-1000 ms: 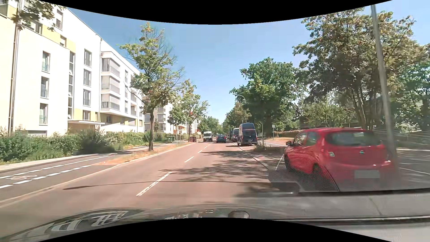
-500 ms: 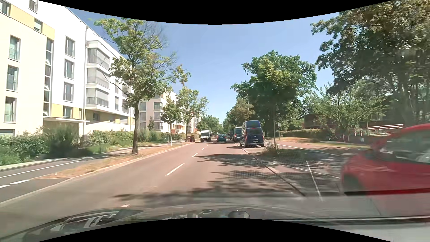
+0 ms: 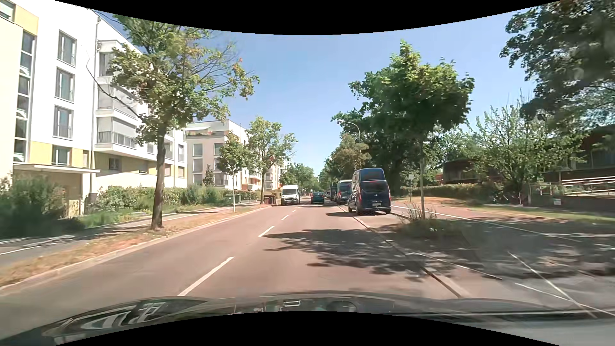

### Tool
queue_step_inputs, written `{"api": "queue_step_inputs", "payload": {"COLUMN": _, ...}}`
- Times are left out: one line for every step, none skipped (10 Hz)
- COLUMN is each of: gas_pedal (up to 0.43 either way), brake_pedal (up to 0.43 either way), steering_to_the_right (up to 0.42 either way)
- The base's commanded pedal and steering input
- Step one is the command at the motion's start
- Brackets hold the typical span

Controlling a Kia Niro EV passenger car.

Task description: Follow the waypoints while adhering to traffic rules and regulations

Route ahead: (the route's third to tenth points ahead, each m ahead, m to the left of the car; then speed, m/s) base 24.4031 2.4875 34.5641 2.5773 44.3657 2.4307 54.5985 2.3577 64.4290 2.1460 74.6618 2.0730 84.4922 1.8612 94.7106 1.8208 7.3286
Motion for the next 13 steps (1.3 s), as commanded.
{"api": "queue_step_inputs", "payload": {"gas_pedal": 0.079, "brake_pedal": 0.000, "steering_to_the_right": -0.003}}
{"api": "queue_step_inputs", "payload": {"gas_pedal": 0.079, "brake_pedal": 0.000, "steering_to_the_right": -0.003}}
{"api": "queue_step_inputs", "payload": {"gas_pedal": 0.079, "brake_pedal": 0.000, "steering_to_the_right": -0.003}}
{"api": "queue_step_inputs", "payload": {"gas_pedal": 0.079, "brake_pedal": 0.000, "steering_to_the_right": -0.003}}
{"api": "queue_step_inputs", "payload": {"gas_pedal": 0.079, "brake_pedal": 0.000, "steering_to_the_right": -0.003}}
{"api": "queue_step_inputs", "payload": {"gas_pedal": 0.079, "brake_pedal": 0.000, "steering_to_the_right": -0.003}}
{"api": "queue_step_inputs", "payload": {"gas_pedal": 0.079, "brake_pedal": 0.000, "steering_to_the_right": -0.003}}
{"api": "queue_step_inputs", "payload": {"gas_pedal": 0.079, "brake_pedal": 0.000, "steering_to_the_right": -0.002}}
{"api": "queue_step_inputs", "payload": {"gas_pedal": 0.079, "brake_pedal": 0.000, "steering_to_the_right": -0.002}}
{"api": "queue_step_inputs", "payload": {"gas_pedal": 0.079, "brake_pedal": 0.000, "steering_to_the_right": -0.002}}
{"api": "queue_step_inputs", "payload": {"gas_pedal": 0.079, "brake_pedal": 0.000, "steering_to_the_right": -0.002}}
{"api": "queue_step_inputs", "payload": {"gas_pedal": 0.079, "brake_pedal": 0.000, "steering_to_the_right": -0.002}}
{"api": "queue_step_inputs", "payload": {"gas_pedal": 0.079, "brake_pedal": 0.000, "steering_to_the_right": -0.002}}
